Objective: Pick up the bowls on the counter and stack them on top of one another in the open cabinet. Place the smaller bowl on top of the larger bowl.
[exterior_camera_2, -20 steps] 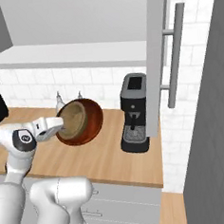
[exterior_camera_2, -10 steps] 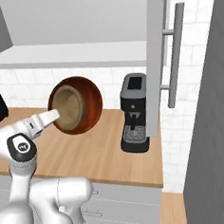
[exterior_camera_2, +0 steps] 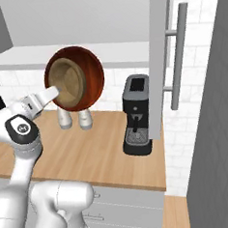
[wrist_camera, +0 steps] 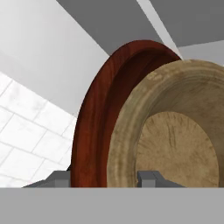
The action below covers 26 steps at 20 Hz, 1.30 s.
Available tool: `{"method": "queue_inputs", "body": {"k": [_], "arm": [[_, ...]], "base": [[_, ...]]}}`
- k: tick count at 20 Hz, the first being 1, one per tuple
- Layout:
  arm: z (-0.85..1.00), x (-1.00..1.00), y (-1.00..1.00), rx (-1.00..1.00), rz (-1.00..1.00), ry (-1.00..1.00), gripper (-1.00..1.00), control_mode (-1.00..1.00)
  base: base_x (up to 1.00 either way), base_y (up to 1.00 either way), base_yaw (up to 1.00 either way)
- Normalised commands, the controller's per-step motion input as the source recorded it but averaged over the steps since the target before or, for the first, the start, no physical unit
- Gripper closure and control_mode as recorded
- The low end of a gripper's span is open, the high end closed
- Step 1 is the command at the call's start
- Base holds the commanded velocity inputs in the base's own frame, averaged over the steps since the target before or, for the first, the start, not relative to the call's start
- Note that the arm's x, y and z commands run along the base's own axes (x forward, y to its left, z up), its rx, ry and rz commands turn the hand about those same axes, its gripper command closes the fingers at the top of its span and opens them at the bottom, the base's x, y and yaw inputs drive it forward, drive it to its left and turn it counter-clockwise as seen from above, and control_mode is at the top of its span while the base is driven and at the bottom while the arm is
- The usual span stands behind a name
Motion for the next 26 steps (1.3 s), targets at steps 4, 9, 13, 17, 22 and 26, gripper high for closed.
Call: {"method": "queue_inputs", "body": {"k": [4, 9, 13, 17, 22, 26], "arm": [[1.0, 0.66, 0.03, 0.0, 0.0, 0.09, 1.0, -1.0], [1.0, 0.65, 0.11, 0.0, 0.01, 0.2, 1.0, -1.0], [0.32, 0.84, 0.05, -0.02, 0.0, 0.23, 1.0, -1.0], [-0.06, 0.98, 0.01, -0.03, 0.0, 0.14, 1.0, -1.0], [-0.01, 1.0, -0.01, 0.0, 0.0, 0.21, 1.0, -1.0], [0.0, 1.0, 0.0, 0.0, 0.0, 0.18, 1.0, -1.0]], "base": [[0.0, 0.0, 0.0], [0.0, 0.0, 0.0], [0.0, 0.0, 0.0], [0.0, 0.0, 0.0], [0.0, 0.0, 0.0], [0.0, 0.0, 0.0]]}}
